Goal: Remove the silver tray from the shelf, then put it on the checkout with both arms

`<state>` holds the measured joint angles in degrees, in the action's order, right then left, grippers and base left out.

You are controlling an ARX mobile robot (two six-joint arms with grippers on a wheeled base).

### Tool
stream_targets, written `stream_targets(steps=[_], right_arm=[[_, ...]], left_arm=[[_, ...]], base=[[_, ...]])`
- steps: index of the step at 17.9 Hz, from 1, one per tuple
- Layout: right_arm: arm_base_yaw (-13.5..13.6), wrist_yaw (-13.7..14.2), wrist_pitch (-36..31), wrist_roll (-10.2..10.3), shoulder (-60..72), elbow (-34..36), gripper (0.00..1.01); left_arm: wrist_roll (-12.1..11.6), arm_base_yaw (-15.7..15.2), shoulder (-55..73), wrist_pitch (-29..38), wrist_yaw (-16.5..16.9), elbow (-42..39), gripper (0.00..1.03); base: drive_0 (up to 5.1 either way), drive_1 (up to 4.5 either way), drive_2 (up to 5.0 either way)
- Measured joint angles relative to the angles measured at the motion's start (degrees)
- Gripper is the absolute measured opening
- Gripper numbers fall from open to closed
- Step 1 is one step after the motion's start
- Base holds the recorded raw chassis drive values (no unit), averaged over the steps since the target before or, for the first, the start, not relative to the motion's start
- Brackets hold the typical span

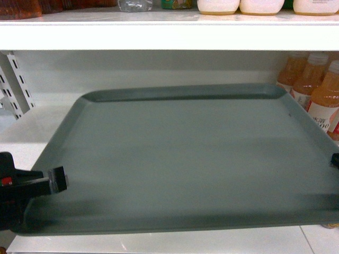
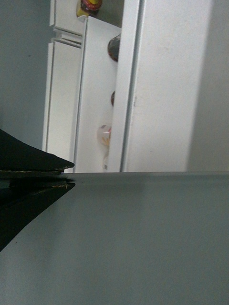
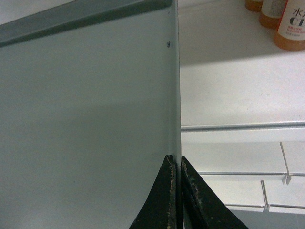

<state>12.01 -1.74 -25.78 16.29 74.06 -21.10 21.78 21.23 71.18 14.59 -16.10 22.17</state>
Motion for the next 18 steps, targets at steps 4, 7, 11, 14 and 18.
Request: stream_targets(steps=[4,7,11,14,18], right_arm=[[0.00,-0.07,0.48,0.26,0.22,-0.09,0.03],[0.00,-0.07,0.66,0.39,0.52,-0.07,0.03],[0.00,-0.04,0.46,0.46,0.48,-0.07,0.03],[0.00,-0.07,0.39,0.52,0.46,-0.07,0.03],[0.00,-0.09,0.44,0.63,0.46,-0.04,0.03]], left_arm=[[-0.35,0.00,0.68,-0.15,-0.09,0.13,0.03],[-0.35,0.00,0.83,-0.42,-0.04,0.13,0.03],[-0.37,0.00,0.76,-0.11,-0.15,0.13,0.03],[-0.37,-0.04,0.68,-0.17,-0.22,0.13,0.03],[-0.37,-0.04,0.66,-0.20,-0.24,0.11,0.03]], base=[[0.0,0.00,0.0],[0.0,-4.27,4.4],[0.0,-4.30,4.4],[0.1,-4.24,4.4],[0.1,-4.26,4.4]])
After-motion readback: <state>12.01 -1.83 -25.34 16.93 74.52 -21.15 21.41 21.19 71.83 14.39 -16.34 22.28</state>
